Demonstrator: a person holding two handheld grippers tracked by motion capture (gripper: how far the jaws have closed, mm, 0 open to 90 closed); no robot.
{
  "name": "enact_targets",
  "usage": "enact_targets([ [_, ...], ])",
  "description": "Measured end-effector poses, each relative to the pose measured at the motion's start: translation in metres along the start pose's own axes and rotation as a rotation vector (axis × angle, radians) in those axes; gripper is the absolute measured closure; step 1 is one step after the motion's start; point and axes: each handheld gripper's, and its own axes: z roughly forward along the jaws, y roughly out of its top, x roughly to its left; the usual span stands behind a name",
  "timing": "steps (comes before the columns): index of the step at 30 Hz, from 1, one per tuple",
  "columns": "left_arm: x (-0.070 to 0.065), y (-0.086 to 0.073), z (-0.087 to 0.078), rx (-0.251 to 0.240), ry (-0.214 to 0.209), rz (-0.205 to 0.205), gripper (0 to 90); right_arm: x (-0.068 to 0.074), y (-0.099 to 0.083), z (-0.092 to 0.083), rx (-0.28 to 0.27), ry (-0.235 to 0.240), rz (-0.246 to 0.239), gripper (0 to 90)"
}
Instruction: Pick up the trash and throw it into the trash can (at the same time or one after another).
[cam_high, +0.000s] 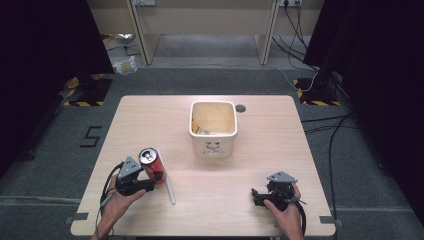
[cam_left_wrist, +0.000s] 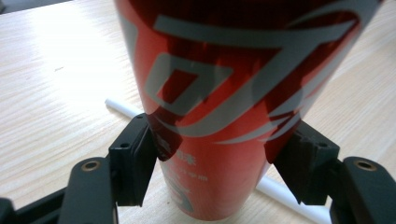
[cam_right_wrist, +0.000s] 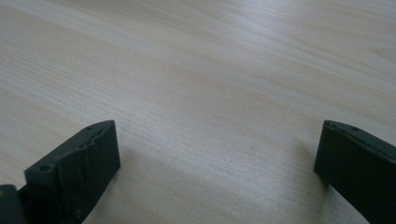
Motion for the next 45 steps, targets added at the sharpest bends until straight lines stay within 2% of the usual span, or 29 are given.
enact_targets([
  [6,0.003,0.004,-0.001,0.002,-0.005,-0.004,33.9,0.000,0.000,0.000,0.000,0.000,0.000,0.2],
  [18,0.001,0.020,-0.003,0.015,-0.021,0.015,34.0,0.000,0.000,0.000,0.000,0.000,0.000,0.3],
  [31,0.000,0.037,-0.003,0.005,-0.031,0.027,34.0,0.000,0.000,0.000,0.000,0.000,0.000,0.3],
  [45,0.002,0.062,-0.005,-0.029,-0.040,0.005,34.0,0.000,0.000,0.000,0.000,0.000,0.000,0.2],
])
